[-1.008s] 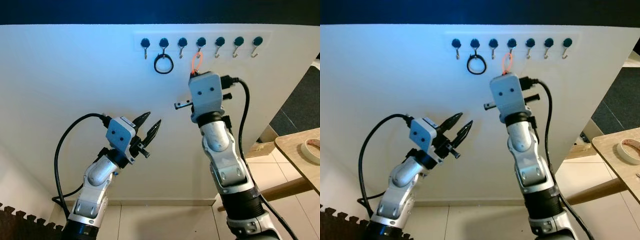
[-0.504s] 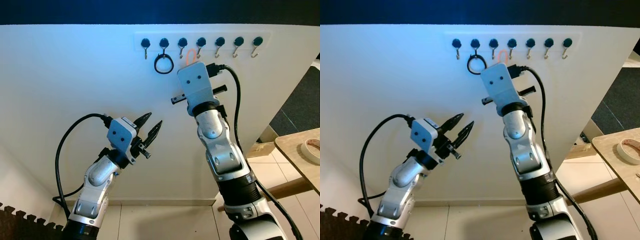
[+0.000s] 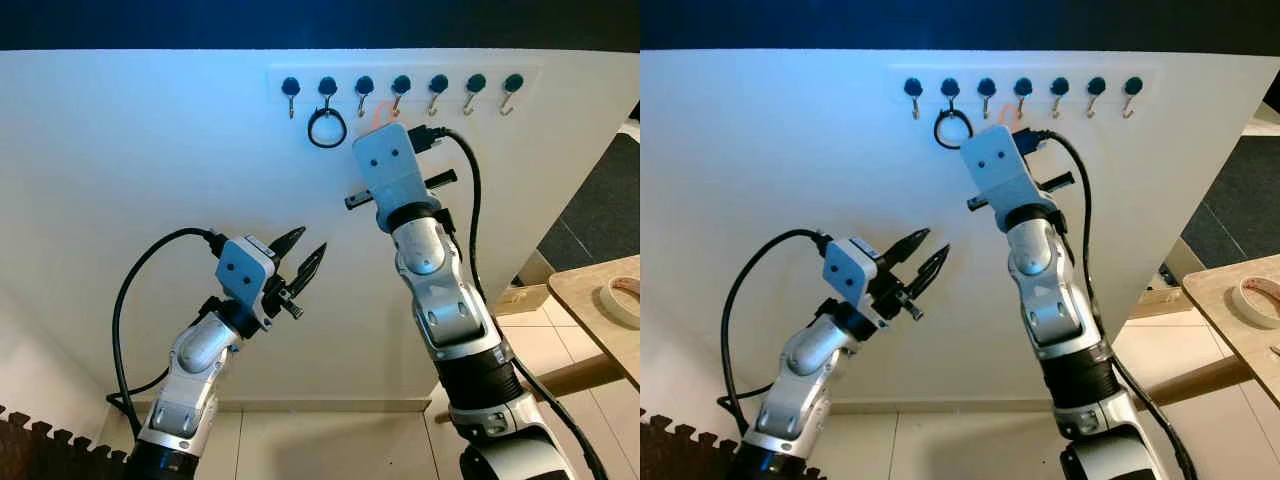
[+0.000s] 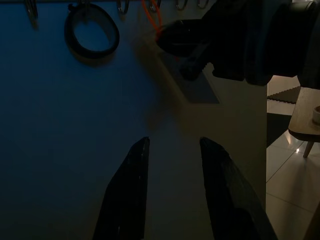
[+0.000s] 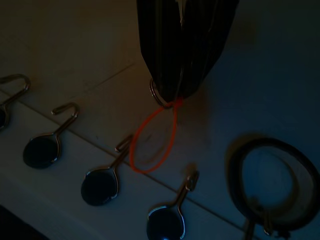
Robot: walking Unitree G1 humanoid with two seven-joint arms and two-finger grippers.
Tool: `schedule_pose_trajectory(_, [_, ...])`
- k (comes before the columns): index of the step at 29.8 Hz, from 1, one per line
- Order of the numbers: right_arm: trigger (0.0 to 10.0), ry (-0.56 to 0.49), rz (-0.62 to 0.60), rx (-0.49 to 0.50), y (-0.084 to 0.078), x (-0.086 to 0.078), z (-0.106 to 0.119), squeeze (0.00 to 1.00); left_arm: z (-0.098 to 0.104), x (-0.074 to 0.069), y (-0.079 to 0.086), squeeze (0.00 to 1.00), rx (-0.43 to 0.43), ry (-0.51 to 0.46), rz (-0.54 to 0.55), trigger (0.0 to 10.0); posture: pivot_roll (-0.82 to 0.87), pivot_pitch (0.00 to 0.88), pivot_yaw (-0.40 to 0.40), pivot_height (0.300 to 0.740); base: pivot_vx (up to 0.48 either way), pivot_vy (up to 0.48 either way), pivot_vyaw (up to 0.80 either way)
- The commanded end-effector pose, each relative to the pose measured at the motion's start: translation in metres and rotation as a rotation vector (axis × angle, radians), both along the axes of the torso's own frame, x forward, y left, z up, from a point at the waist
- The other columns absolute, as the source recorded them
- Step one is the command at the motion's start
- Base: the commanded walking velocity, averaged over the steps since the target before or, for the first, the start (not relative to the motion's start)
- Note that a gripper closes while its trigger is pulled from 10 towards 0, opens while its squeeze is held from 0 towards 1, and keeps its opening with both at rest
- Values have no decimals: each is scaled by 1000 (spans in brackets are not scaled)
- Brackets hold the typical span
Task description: Hang keys on a hook
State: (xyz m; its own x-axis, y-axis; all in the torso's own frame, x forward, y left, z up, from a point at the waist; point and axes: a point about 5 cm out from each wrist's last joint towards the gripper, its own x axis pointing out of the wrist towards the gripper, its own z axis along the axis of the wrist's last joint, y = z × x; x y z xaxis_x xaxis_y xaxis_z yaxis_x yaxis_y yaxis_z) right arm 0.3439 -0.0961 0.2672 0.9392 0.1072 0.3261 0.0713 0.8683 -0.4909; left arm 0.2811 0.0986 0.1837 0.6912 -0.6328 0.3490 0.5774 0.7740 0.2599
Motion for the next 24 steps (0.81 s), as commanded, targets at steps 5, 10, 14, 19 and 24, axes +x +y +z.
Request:
schedule_pose_trajectory(5, [0,-30,-24,15,-6,-5,4,0,-4,-2,1,0,11,13,-8,10000,27,92,-6,740,0,0,0])
schedule_pose_trajectory(10, [0,-51,-26,21,-7,-8,6,0,-4,-3,1,0,12,13,-8,10000,27,95,-4,740,0,0,0])
schedule_pose_trajectory(14, [0,-51,-29,25,-8,-11,4,0,-4,-3,1,0,14,13,-11,10000,27,95,-2,740,0,0,0])
schedule_pose_trajectory(19, [0,-53,-22,26,-8,-13,2,0,-4,-3,1,0,15,12,-12,10000,26,97,1,740,0,0,0])
schedule_pose_trajectory(24, [0,-87,0,35,-5,-16,6,0,-4,-3,1,0,16,12,-12,10000,28,97,2,740,0,0,0])
